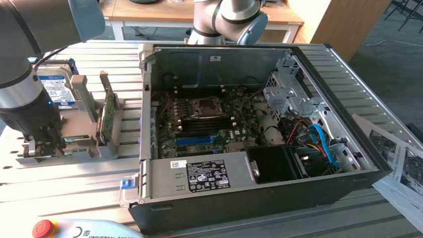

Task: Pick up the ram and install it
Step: 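Pick up the ram and move it above insertion slot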

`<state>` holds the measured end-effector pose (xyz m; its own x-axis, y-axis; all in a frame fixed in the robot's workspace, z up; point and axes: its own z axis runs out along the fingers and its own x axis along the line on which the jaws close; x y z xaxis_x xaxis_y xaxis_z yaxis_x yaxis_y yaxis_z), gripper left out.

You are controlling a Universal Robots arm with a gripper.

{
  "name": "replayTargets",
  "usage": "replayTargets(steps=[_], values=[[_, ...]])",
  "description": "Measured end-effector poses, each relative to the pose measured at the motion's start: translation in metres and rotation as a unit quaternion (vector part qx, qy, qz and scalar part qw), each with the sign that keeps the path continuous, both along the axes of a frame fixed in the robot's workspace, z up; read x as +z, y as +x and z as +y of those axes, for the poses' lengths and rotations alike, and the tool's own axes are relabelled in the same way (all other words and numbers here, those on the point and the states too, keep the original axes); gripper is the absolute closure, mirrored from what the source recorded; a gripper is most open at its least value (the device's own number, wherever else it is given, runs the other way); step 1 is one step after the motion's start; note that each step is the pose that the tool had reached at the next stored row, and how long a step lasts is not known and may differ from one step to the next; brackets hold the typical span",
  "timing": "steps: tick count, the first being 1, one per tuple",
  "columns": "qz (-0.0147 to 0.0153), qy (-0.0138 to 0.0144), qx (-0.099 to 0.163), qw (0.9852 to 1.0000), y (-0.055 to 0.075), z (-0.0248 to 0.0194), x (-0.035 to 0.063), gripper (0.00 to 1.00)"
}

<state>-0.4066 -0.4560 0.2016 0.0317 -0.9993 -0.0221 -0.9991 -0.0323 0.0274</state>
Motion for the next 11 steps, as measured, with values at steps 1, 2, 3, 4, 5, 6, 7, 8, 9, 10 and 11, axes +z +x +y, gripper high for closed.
replayTargets(steps=[1, 2, 3, 4, 5, 6, 7, 8, 9, 10, 11], values=[[0.0000, 0.0000, 0.000, 1.0000, 0.0000, 0.0001, 0.0000, 0.76], [0.0000, 0.0000, 0.000, 1.0000, 0.0000, 0.0001, 0.0000, 0.76], [0.0001, -0.0001, 0.000, 1.0000, 0.0000, 0.0002, 0.0001, 0.83], [0.0000, 0.0000, 0.000, 1.0000, 0.0000, 0.0003, 0.0000, 0.88], [0.0000, -0.0001, 0.000, 1.0000, 0.0000, 0.0004, 0.0000, 0.88], [0.0001, -0.0001, 0.000, 1.0000, 0.0000, 0.0004, 0.0001, 0.88], [0.0000, -0.0001, 0.000, 1.0000, 0.0000, 0.0004, 0.0000, 0.88], [0.0000, -0.0001, 0.000, 1.0000, 0.0000, 0.0004, 0.0001, 0.88], [0.0000, -0.0001, 0.000, 1.0000, 0.0000, 0.0004, 0.0001, 0.88], [0.0001, -0.0001, 0.000, 1.0000, 0.0000, 0.0004, 0.0001, 0.88], [0.0000, -0.0001, 0.000, 1.0000, 0.0000, 0.0004, 0.0000, 0.88]])
